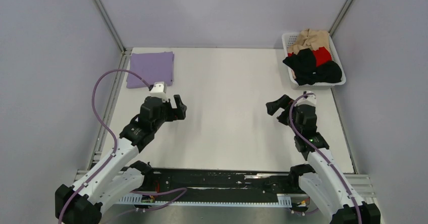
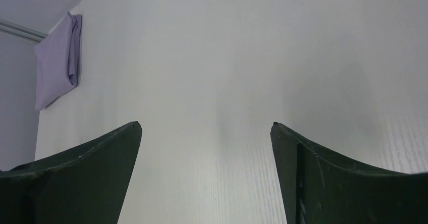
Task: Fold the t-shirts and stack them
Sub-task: Grab crumpled tshirt from bin with the right arm
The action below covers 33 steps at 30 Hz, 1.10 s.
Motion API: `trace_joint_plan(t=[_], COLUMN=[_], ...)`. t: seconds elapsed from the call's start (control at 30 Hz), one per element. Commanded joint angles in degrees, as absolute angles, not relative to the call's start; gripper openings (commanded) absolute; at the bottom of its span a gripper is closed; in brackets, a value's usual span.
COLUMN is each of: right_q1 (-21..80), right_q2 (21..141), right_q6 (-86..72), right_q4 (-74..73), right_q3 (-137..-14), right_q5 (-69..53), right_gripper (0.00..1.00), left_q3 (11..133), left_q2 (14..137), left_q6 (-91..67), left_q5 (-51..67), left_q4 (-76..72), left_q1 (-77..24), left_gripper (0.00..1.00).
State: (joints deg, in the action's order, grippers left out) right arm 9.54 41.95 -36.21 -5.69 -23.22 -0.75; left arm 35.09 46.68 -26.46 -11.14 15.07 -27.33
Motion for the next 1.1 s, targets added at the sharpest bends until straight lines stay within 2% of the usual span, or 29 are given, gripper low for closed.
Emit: trace_joint_plan(t=[0.0, 0.23, 0.33, 0.47, 0.63, 0.87, 1.07], right_q1=[9.3, 8.6, 4.5, -2.9, -8.9, -12.5, -13.1], right_q2=[43.0, 52.6, 63.2, 76.1, 88.1, 103.9, 112.3], right_q6=[-37.3, -31.1, -32.4, -31.3, -27.6, -20.1, -19.2], right_q4=[-3.2, -4.7, -16.0, -26.4, -28.7, -33.1, -34.8], right_q3=[-25.3, -40.3, -53.1, -67.4, -79.4, -94.4, -99.6], right_q5=[4.2, 17.3, 21.8, 19.8, 12.0, 9.4, 7.7], right_gripper=[1.0, 1.0, 1.0, 1.0, 0.98, 0.82, 0.68], left_q3=[37.2, 39.1, 40.0, 40.6, 41.1, 41.8, 42.1], left_q2=[47.3, 51.2, 53.0, 55.5, 57.4, 59.7, 60.3], left_q6=[-28.5, -28.7, -28.3, -26.6, -25.6, -24.7, -24.8], left_q5=[-9.1, -7.0, -7.4, -7.5, -8.6, -9.2, -10.6], left_q4=[10.4, 7.2, 6.7, 6.4, 6.0, 6.5, 6.9], left_q1=[-27.2, -27.2, -27.2, -27.2, -27.2, -27.2, -27.2], left_gripper=[1.0, 1.0, 1.0, 1.0, 1.0, 1.0, 1.0])
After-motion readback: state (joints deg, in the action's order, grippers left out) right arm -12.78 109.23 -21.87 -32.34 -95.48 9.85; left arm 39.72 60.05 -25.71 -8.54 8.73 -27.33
